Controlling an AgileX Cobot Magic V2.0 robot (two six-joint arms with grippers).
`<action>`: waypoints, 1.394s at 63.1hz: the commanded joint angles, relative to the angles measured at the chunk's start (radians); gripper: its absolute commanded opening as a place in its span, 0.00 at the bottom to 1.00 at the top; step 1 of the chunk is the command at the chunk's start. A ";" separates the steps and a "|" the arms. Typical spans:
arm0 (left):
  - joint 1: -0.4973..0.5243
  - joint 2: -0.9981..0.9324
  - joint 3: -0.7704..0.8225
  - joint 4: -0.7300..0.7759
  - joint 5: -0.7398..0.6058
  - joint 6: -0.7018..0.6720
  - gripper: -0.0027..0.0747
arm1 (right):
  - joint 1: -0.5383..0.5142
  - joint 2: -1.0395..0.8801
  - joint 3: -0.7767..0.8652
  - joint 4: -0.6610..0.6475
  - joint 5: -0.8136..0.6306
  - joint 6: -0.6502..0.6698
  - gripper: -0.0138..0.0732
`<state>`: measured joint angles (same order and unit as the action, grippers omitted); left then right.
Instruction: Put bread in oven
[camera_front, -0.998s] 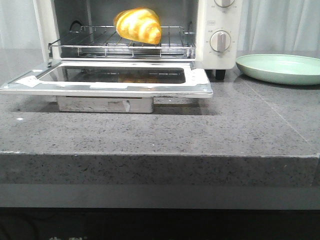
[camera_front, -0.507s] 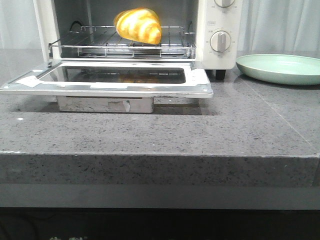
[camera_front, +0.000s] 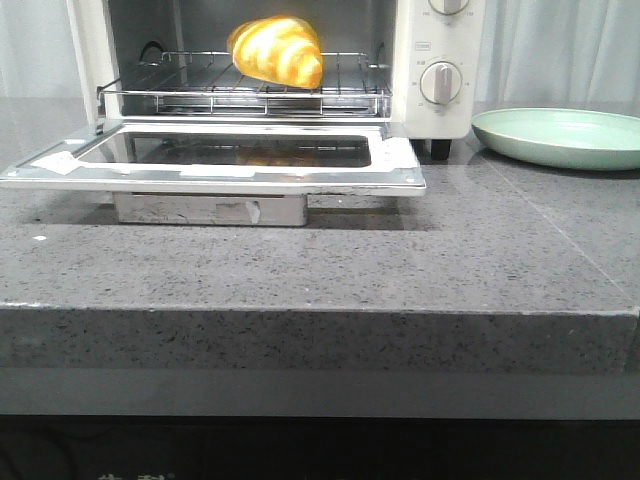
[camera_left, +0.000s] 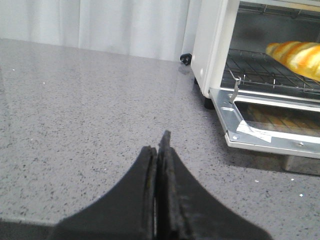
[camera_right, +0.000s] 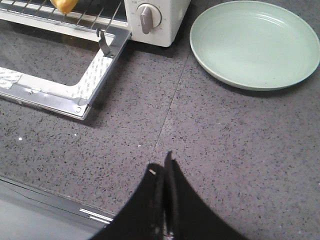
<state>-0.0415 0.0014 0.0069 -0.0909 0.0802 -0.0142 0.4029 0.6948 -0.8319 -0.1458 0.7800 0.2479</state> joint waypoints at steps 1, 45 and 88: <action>0.004 -0.033 0.027 -0.013 -0.134 -0.003 0.01 | -0.003 -0.003 -0.024 -0.020 -0.065 -0.011 0.08; 0.004 -0.031 0.024 -0.013 -0.098 -0.003 0.01 | -0.003 -0.002 -0.024 -0.020 -0.063 -0.011 0.08; 0.004 -0.031 0.024 -0.013 -0.098 -0.003 0.01 | -0.215 -0.296 0.301 0.014 -0.329 -0.011 0.08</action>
<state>-0.0377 -0.0060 0.0069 -0.0965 0.0611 -0.0142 0.2564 0.4939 -0.6085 -0.1330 0.6271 0.2473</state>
